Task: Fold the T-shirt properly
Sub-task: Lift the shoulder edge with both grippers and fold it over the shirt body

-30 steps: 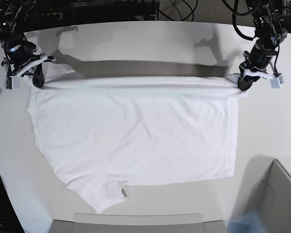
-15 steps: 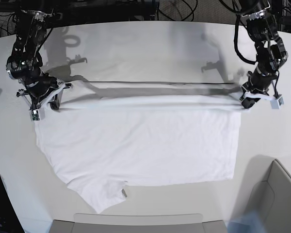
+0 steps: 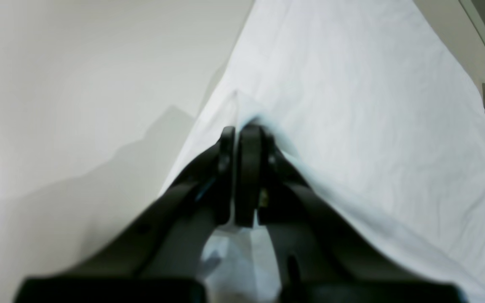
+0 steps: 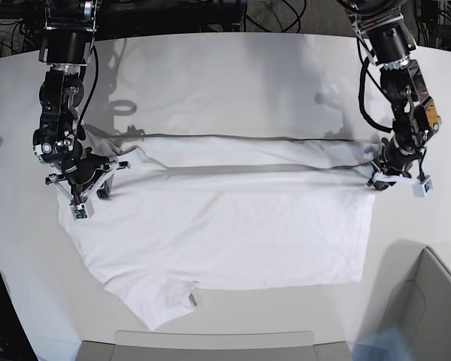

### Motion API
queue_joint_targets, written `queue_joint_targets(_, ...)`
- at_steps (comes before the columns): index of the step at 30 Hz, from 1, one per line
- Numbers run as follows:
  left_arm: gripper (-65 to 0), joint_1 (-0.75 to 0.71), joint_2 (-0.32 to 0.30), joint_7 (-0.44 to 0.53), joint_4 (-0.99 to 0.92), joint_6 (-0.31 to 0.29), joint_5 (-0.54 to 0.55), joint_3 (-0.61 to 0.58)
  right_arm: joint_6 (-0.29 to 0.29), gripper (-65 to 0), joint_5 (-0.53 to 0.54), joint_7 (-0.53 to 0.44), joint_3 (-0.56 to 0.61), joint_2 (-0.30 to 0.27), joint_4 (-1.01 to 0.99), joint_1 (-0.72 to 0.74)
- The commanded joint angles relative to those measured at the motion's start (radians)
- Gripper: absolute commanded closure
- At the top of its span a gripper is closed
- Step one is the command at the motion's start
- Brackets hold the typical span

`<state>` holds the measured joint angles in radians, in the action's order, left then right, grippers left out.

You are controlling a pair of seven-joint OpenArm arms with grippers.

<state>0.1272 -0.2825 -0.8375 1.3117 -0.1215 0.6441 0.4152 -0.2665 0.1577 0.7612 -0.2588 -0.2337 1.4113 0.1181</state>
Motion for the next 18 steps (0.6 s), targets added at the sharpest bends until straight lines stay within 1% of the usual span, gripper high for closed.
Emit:
queue_joint_targets(1, 0.0, 0.036, -0.016, 0.027, -0.004, -0.002, -0.013, 0.003, 0.006, 0.0, -0.002, -0.042, -0.006, -0.013, -0.003, 0.044)
queue_joint_targets(4, 0.0, 0.071, -0.016, 0.028, -0.031, -0.004, -0.022, 0.003, 0.008, 0.0, -0.002, -0.075, -0.006, -0.008, -0.051, 0.082)
queue_joint_targets(11, 0.0, 0.107, -0.016, 0.03, -0.036, -0.004, -0.023, 0.001, 0.008, 0.0, -0.002, -0.082, -0.006, -0.008, -0.108, 0.163)
queue_joint_targets(13, 0.0, 0.124, -0.016, 0.031, -0.059, -0.004, -0.023, -0.026, 0.008, 0.0, -0.002, -0.084, -0.006, -0.01, -0.142, 0.19)
queue_joint_targets(15, 0.0, 0.141, -0.017, 0.056, -0.096, -0.004, -0.023, -0.057, 0.008, 0.0, -0.002, -0.087, -0.006, -0.011, -0.178, 0.213)
queue_joint_targets(18, 0.0, 0.153, -0.017, 0.113, -0.129, -0.004, -0.023, -0.091, 0.008, 0.0, -0.007, -0.138, -0.004, -0.011, -0.224, 0.226)
